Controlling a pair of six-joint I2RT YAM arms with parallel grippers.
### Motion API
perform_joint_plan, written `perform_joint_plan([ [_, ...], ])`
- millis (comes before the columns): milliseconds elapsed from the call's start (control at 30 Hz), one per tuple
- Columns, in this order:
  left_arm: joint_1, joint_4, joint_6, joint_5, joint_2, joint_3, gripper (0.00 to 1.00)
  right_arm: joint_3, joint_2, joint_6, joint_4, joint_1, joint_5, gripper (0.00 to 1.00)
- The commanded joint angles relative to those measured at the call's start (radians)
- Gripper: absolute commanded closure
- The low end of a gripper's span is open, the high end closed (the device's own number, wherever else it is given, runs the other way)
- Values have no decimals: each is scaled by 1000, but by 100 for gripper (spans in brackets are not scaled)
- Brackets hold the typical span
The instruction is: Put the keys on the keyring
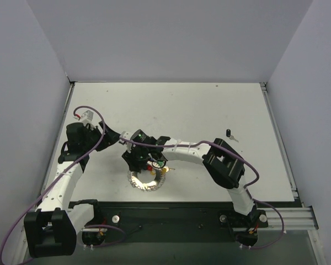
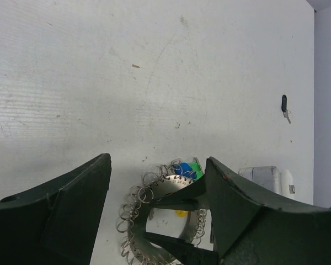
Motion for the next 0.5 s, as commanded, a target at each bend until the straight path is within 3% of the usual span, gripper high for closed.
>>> perform_joint_plan([
  [0,10,-5,24,23,1,40,22,52,25,9,11,-4,-40,62],
  [467,22,-6,29,35,-9,41,22,103,108,39,49,0,-55,62],
])
